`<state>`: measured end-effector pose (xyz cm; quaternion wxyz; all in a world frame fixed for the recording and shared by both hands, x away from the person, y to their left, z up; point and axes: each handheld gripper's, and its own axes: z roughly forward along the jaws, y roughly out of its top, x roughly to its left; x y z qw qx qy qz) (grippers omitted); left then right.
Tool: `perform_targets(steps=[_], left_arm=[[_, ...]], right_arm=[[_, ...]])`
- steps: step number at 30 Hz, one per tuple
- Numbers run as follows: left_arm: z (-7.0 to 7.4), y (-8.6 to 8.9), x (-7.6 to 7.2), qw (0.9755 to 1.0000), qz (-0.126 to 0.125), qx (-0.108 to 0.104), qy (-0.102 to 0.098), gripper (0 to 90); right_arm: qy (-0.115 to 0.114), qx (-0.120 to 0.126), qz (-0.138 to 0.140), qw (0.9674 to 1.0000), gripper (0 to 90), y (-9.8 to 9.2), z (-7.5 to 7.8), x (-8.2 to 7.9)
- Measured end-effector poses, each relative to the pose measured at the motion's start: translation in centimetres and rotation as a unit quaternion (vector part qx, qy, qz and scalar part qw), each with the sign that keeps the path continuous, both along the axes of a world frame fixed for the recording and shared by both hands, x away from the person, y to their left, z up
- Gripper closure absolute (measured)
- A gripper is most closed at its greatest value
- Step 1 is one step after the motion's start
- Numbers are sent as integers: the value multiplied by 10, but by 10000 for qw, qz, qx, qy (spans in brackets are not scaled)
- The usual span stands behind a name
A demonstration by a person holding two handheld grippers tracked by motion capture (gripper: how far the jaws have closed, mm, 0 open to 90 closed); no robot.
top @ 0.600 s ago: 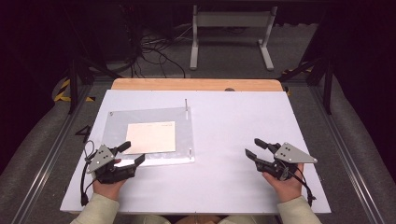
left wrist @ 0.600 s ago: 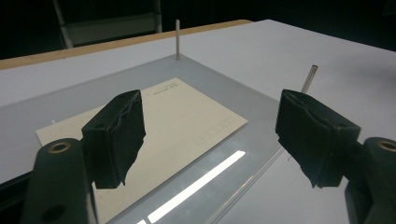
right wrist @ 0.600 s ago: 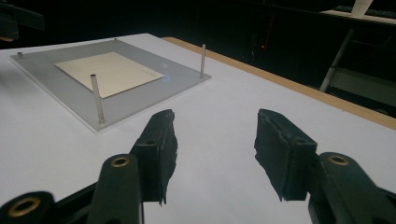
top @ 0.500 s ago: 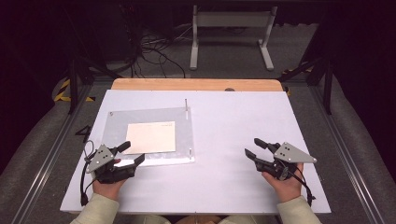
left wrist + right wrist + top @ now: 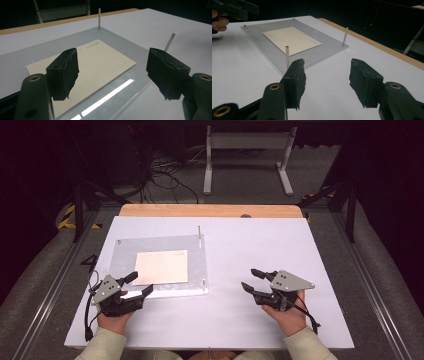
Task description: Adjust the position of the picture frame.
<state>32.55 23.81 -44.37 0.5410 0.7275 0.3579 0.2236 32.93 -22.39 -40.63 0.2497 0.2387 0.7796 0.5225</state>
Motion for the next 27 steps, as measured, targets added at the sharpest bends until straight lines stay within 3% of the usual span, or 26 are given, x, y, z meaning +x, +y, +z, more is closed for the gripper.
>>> perform_targets(steps=[13,22,27], left_arm=[[0,1,1,10000,38,39,-9,270],[0,4,-2,10000,85,32,6,271],[0,5,-3,9999,97,52,6,271]], right_arm=[[223,15,418,9989,446,55,1,16],[553,-35,599,9967,448,85,-9,30],[862,-78,631,9942,480,94,-19,39]])
